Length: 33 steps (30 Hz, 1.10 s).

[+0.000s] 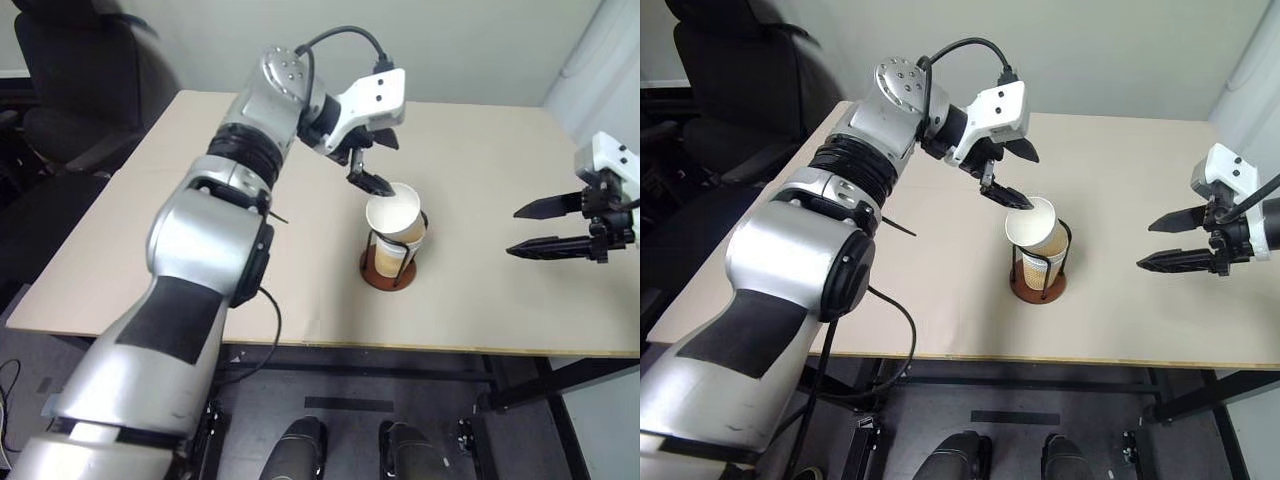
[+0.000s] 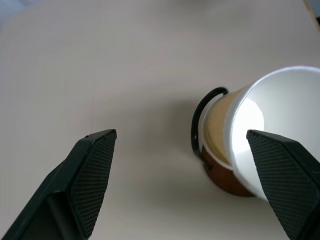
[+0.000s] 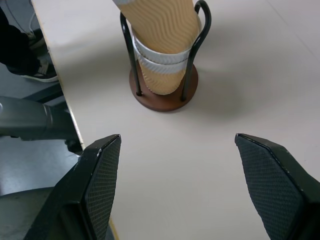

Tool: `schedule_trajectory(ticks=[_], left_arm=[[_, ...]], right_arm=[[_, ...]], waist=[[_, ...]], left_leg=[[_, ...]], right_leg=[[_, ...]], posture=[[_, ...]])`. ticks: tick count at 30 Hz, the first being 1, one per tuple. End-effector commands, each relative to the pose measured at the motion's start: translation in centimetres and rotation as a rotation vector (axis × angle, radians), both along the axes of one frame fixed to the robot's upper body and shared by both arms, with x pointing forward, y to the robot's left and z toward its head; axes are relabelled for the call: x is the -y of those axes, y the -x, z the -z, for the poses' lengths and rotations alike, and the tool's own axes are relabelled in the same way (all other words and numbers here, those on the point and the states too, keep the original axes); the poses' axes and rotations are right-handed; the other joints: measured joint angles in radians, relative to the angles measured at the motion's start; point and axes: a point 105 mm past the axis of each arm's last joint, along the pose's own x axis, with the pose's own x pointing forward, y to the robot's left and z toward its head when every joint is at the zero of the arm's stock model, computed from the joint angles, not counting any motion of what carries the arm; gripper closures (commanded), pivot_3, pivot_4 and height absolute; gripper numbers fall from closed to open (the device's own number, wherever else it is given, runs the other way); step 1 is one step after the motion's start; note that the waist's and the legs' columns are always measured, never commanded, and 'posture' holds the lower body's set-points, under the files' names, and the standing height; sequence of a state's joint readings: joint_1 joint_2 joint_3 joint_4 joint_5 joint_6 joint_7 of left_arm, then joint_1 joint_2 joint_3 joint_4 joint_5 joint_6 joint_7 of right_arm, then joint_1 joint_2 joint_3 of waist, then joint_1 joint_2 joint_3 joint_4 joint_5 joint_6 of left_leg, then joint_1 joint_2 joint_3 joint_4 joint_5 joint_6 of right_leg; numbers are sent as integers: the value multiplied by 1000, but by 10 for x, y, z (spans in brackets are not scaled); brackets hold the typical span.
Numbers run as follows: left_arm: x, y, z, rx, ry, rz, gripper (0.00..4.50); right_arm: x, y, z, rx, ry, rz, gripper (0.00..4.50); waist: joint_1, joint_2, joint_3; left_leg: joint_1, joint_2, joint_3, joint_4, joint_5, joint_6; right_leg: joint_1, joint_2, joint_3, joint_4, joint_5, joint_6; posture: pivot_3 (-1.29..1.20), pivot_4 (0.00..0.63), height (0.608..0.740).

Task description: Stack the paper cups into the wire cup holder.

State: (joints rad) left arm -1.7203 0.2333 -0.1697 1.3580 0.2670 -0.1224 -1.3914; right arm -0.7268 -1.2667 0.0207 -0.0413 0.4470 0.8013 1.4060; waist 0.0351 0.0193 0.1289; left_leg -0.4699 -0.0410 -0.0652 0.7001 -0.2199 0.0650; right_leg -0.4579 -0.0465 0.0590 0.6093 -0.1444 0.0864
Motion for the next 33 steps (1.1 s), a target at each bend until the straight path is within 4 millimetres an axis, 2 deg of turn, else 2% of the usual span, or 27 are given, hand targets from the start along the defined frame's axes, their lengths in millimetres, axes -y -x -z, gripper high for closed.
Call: schedule_trajectory(ticks=[1, 7, 11, 17, 21, 28, 31, 33], left_arm=[[9, 4, -3, 17, -1, 33, 40], [27, 9, -4, 15, 31, 70, 40], [36, 11, 3, 29, 13, 89, 40], [46, 0, 13, 177, -18, 40, 40], [50, -4, 11, 234, -4, 19, 40], [50, -3, 7, 231, 11, 23, 40], [39, -1, -6, 187, 61, 25, 40], [25, -2, -18, 138, 132, 5, 40]], right_arm=[[-1, 1, -11, 42, 12, -16, 801], [-1, 3, -11, 43, 20, -16, 801], [0, 5, -11, 43, 24, -9, 801], [0, 8, -10, 40, 24, -4, 801], [0, 9, -9, 39, 25, -1, 801], [-1, 9, -9, 35, 27, -5, 801], [-3, 11, -9, 26, 23, -11, 801], [-4, 12, -10, 18, 17, -14, 801]], waist=[[0, 0, 0], [0, 0, 0], [0, 0, 0], [0, 0, 0], [0, 0, 0], [0, 0, 0], [-1, 0, 0], [-2, 0, 0]], left_leg=[[0, 0, 0, 0, 0, 0], [0, 0, 0, -1, 0, 0], [0, 0, 0, 0, 0, 0], [1, 0, 1, 0, 0, 0], [1, 0, 1, 0, 0, 0], [1, 0, 1, 0, 0, 0], [1, 0, 1, 0, 0, 0], [1, 0, 1, -1, 0, -1]], right_leg=[[0, 0, 0, 0, 0, 0], [0, 0, 0, 0, 0, 0], [0, 0, 0, 0, 0, 0], [0, 0, 0, 0, 0, 1], [0, 0, 0, 0, 0, 1], [0, 0, 0, 0, 0, 1], [0, 0, 0, 0, 0, 1], [0, 0, 0, 1, 0, 1]], posture=[[0, 150, 740], [0, 150, 740], [0, 150, 740], [0, 150, 740], [0, 150, 740], [0, 150, 740], [0, 150, 740], [0, 150, 740]])
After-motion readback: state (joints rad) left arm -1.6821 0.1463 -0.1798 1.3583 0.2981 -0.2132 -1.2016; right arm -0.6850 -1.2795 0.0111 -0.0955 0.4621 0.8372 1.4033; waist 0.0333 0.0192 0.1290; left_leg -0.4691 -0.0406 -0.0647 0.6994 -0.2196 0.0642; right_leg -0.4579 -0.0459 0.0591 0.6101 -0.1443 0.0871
